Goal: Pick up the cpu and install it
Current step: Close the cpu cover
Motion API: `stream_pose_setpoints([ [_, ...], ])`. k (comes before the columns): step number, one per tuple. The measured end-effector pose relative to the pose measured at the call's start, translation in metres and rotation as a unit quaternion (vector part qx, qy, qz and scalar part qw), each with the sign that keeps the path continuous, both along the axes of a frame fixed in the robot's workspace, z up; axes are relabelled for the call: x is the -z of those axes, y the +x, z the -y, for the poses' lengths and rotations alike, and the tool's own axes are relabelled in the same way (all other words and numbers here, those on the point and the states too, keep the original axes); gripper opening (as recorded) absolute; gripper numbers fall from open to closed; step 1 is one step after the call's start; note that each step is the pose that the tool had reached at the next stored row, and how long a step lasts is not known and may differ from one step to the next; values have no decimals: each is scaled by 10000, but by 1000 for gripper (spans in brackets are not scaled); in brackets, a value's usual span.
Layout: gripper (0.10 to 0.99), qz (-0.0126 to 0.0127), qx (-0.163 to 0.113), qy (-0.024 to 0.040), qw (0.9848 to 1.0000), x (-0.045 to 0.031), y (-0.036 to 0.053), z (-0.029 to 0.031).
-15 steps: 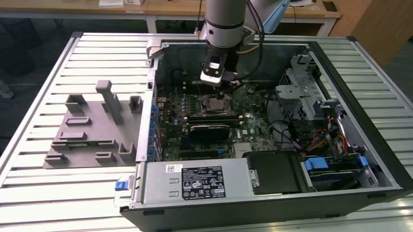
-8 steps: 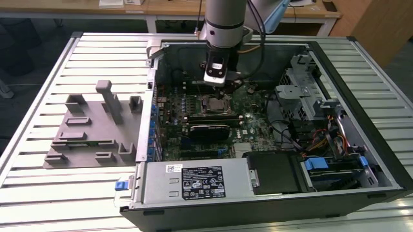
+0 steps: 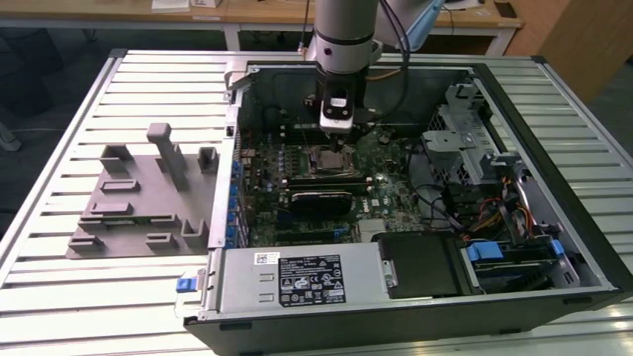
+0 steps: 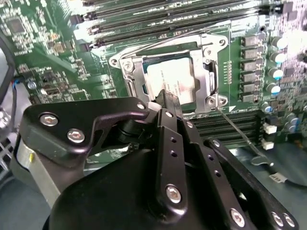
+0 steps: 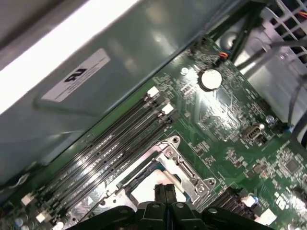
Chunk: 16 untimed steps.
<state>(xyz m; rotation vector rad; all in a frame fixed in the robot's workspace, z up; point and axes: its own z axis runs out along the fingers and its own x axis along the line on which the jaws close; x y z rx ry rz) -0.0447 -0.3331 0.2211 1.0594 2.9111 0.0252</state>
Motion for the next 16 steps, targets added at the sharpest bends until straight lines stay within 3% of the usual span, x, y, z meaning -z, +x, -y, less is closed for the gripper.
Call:
stream_pose_setpoints([
  [8, 106, 0, -555, 0, 9985, 0, -4, 0],
  [16, 106, 0, -1105, 0, 9939, 1, -8, 0],
])
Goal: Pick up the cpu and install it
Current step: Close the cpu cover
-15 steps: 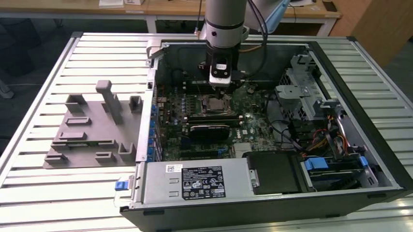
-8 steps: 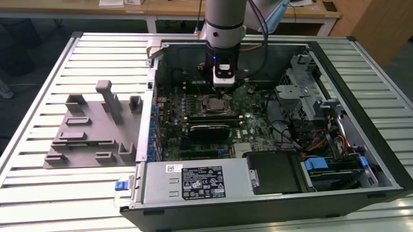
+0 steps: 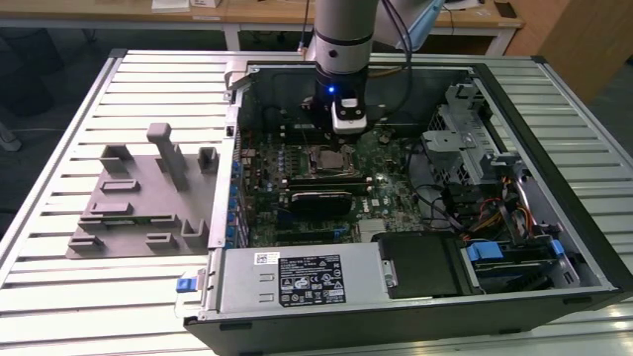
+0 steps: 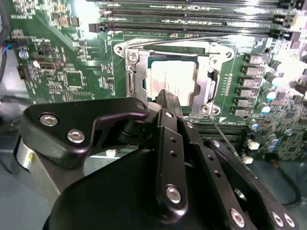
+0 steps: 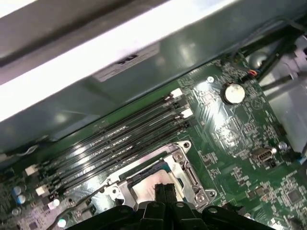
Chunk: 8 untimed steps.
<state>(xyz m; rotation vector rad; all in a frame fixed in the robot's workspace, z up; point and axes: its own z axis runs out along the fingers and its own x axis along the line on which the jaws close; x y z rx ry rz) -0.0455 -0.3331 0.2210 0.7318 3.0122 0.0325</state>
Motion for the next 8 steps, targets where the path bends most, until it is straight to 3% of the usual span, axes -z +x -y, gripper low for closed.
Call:
stream_pose_setpoints([
  [8, 106, 0, -525, 0, 9986, 0, -6, 0],
])
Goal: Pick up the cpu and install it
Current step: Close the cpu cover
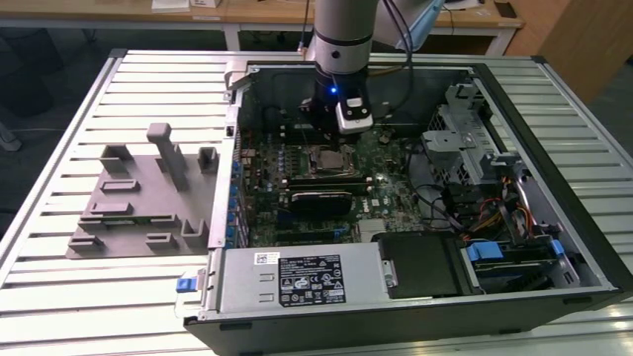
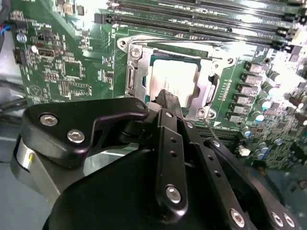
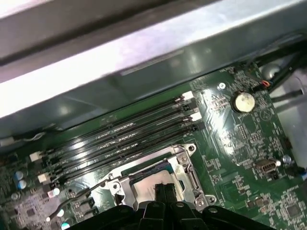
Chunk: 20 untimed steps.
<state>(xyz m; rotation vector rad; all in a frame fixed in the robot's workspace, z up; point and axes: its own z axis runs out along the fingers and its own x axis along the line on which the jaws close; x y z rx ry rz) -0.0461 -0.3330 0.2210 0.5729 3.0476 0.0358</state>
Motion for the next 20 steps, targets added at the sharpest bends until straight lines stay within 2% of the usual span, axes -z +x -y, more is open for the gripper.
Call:
stream_pose_setpoints([
  [5, 106, 0, -329, -1, 9995, 0, -4, 0],
  [9, 106, -1, -621, -13, 9981, 0, -6, 0],
  [13, 106, -1, -939, -26, 9956, 2, -6, 0],
  [17, 106, -2, -1258, -48, 9920, 9, -5, 0],
  [20, 106, -7, -1396, -72, 9902, 15, -6, 3],
])
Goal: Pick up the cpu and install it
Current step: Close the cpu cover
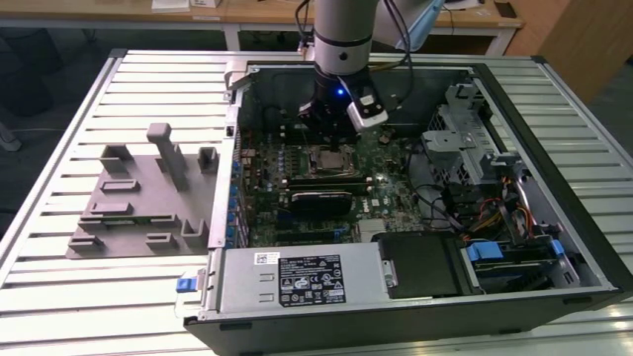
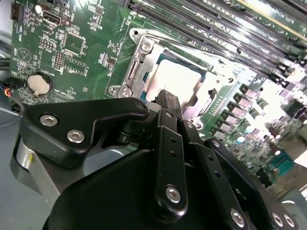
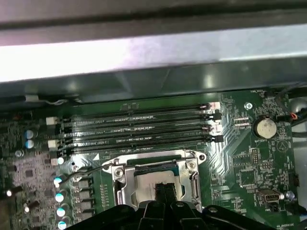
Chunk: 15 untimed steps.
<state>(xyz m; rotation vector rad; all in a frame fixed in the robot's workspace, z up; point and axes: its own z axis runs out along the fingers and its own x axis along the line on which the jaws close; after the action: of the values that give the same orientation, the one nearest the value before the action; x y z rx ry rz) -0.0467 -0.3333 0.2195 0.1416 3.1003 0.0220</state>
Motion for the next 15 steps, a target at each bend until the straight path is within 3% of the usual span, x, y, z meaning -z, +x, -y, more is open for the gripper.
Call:
stream_pose_setpoints([
  [7, 106, -2, -112, -1, 9999, 35, -39, 64],
  [12, 106, -1, -143, 0, 9999, 78, -218, 73],
  [15, 106, -2, -165, 1, 9999, 109, -263, 80],
])
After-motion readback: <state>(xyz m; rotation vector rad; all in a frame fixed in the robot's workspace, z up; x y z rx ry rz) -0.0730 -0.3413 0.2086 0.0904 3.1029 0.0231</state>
